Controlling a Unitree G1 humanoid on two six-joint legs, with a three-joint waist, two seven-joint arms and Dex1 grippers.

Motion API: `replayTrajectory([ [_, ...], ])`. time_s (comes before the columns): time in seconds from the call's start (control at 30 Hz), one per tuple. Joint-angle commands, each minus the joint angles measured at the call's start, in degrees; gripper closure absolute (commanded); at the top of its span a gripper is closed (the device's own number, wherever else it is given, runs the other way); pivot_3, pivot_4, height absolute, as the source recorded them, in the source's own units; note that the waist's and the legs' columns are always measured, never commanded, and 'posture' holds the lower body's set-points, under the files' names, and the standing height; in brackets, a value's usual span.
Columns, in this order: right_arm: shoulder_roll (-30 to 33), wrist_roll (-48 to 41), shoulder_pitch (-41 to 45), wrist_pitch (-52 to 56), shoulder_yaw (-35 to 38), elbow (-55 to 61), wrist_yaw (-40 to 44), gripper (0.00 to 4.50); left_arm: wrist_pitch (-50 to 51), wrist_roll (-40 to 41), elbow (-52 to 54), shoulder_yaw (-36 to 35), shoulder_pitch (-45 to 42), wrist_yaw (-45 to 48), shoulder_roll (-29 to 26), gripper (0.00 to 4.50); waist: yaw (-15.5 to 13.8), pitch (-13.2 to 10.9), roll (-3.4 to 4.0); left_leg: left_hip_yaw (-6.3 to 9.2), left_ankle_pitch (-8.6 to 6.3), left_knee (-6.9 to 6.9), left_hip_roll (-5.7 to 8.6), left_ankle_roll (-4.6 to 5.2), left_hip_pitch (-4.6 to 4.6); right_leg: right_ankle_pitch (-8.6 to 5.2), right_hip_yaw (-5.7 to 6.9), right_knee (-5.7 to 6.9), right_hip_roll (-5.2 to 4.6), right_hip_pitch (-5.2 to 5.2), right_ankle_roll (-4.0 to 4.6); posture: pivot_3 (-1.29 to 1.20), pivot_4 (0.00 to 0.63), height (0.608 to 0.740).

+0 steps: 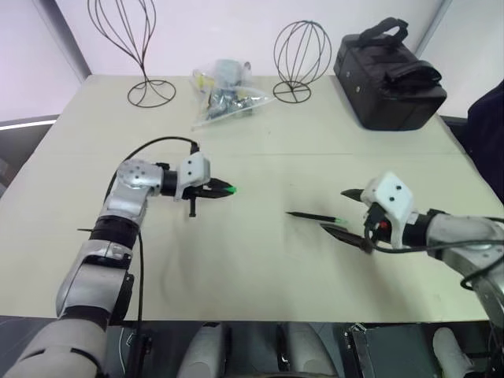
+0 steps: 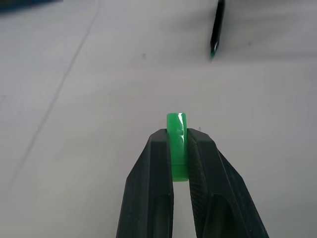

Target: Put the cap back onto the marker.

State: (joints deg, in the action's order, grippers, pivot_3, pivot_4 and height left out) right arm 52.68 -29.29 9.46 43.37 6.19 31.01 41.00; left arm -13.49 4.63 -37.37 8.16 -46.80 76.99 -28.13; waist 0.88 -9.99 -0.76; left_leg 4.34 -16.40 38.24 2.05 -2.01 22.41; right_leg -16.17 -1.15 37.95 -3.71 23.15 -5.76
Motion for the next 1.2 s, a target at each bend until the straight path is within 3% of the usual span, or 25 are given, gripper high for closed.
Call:
replayTrajectory([
  [0.03,-1.18,0.47,3.79,-4.69,-3.28,-5.48,5.94,0.0,2.89,2.5,7.18,-1.0,0.23,-0.38,-0.53,4.43,0.07,0.0,0.0,0.0,0.0,0.0,-0.01,0.0,0.0,0.0,0.0,-0.01,0.02,0.0,0.0,0.0,0.15,0.74],
  [0.4,-5.0,9.18,6.84,-21.22,-10.39,-24.91,16.31,0.0,9.44,4.54,19.43,-2.55,2.14,-4.56,-3.53,4.43,-0.07,-0.01,0.01,0.0,0.0,0.0,-0.01,-0.01,0.01,0.0,-0.01,-0.02,0.0,0.01,0.0,0.0,0.15,0.74],
  [1.0,-8.72,18.08,14.47,-31.91,-12.49,-46.64,22.3,0.0,13.28,5.41,26.28,-2.24,5.17,-8.7,-5.07,4.43,-0.07,-0.01,0.02,-0.02,0.01,0.0,0.0,-0.03,0.01,0.0,-0.03,-0.01,-0.01,0.03,0.0,0.0,0.15,0.74],
  [1.1,-8.84,18.57,14.33,-32.32,-12.38,-47.31,22.47,0.9,13.39,5.41,26.53,-2.04,5.35,-9.15,-5.17,4.5,-0.08,-0.01,0.02,-0.02,0.02,0.0,0.0,-0.03,0.0,0.0,-0.03,-0.01,-0.01,0.03,0.0,0.0,0.15,0.74],
  [1.2,-8.93,18.75,13.7,-32.12,-12.52,-46.73,22.48,2.39,13.5,5.46,26.66,-1.93,5.31,-9.39,-5.12,4.5,-0.08,-0.01,0.02,-0.02,0.02,0.01,0.01,-0.04,0.0,0.0,-0.03,0.0,-0.01,0.02,0.0,0.0,0.15,0.74],
])
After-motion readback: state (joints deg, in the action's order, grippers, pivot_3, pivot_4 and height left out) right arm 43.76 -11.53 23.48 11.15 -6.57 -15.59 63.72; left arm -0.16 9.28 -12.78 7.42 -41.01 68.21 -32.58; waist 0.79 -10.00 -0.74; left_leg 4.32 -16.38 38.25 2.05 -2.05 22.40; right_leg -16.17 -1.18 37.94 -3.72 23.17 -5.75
